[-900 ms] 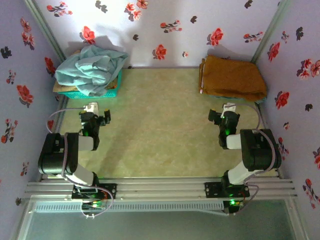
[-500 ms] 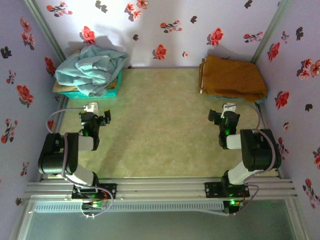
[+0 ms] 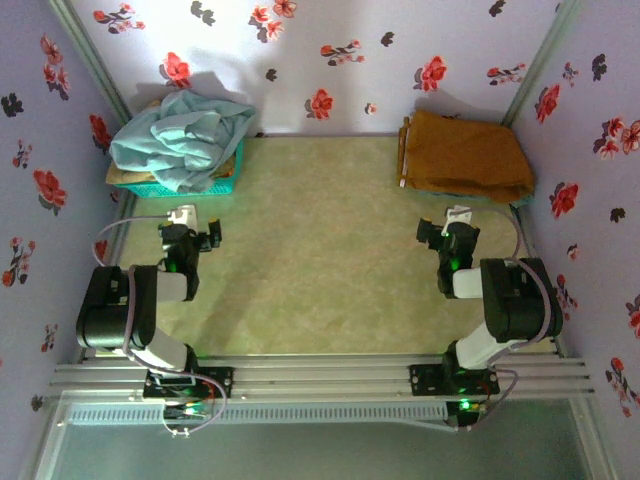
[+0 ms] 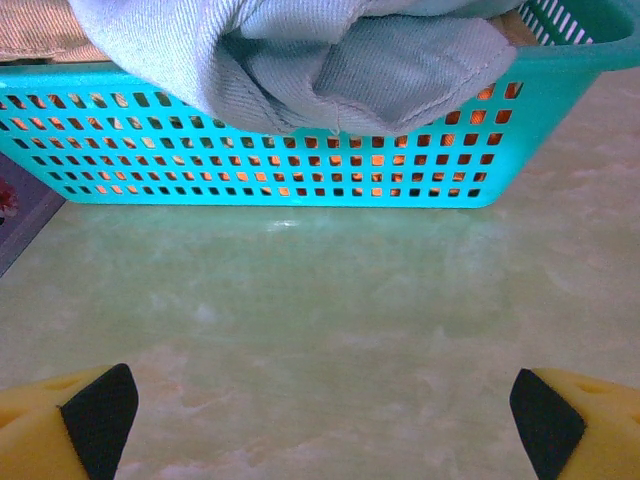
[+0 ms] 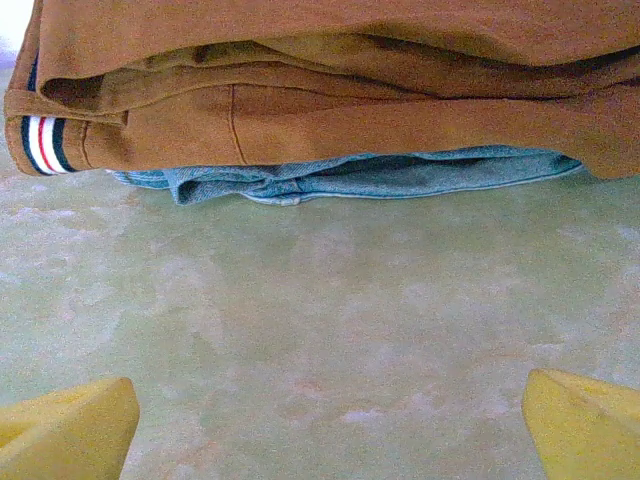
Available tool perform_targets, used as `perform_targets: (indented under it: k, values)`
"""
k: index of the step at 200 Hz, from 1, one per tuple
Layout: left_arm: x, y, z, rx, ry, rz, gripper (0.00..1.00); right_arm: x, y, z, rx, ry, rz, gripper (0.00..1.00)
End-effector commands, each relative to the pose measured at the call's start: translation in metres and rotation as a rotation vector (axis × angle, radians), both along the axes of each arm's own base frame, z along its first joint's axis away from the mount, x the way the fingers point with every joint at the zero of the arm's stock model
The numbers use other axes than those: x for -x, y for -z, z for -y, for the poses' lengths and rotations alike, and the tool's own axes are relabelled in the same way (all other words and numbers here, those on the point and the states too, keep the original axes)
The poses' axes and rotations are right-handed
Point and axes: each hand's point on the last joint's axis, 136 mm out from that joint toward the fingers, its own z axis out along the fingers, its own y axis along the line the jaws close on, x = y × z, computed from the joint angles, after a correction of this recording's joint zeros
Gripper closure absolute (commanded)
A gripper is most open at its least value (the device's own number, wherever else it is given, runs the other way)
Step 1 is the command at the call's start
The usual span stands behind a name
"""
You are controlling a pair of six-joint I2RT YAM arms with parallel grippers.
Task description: Fold and stack the trousers
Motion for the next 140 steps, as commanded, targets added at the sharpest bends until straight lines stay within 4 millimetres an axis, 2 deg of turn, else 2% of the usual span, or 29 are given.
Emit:
perform_targets:
  k: [1,91,105,115,129,140]
  values:
    - [-0.002,-0.003,0.003,-0.026,0.021,0.01,0.0,-0.006,-0.01,0.001,-0.009,0.0,0.026,0.01]
    - [-0.004,-0.003,0.0,-0.01,0.006,0.002,0.0,-0.006,-0.009,0.0,-0.012,-0.002,0.022,0.01]
    - [-0.003,-0.004,-0.002,-0.015,-0.003,0.005,0.0,-0.007,-0.015,-0.004,-0.005,-0.025,0.037,0.01]
    - [-0.002,-0.011,-0.007,-0.019,-0.032,0.005,0.0,-0.007,-0.019,-0.012,0.004,-0.069,0.016,0.01]
    - [0.001,-0.032,-0.007,-0.025,-0.041,-0.006,0.0,-0.008,-0.037,-0.015,0.026,-0.067,-0.021,0.01]
    - [0.005,-0.058,0.0,-0.038,-0.02,-0.001,0.0,-0.009,-0.068,-0.026,0.052,-0.09,-0.013,0.01]
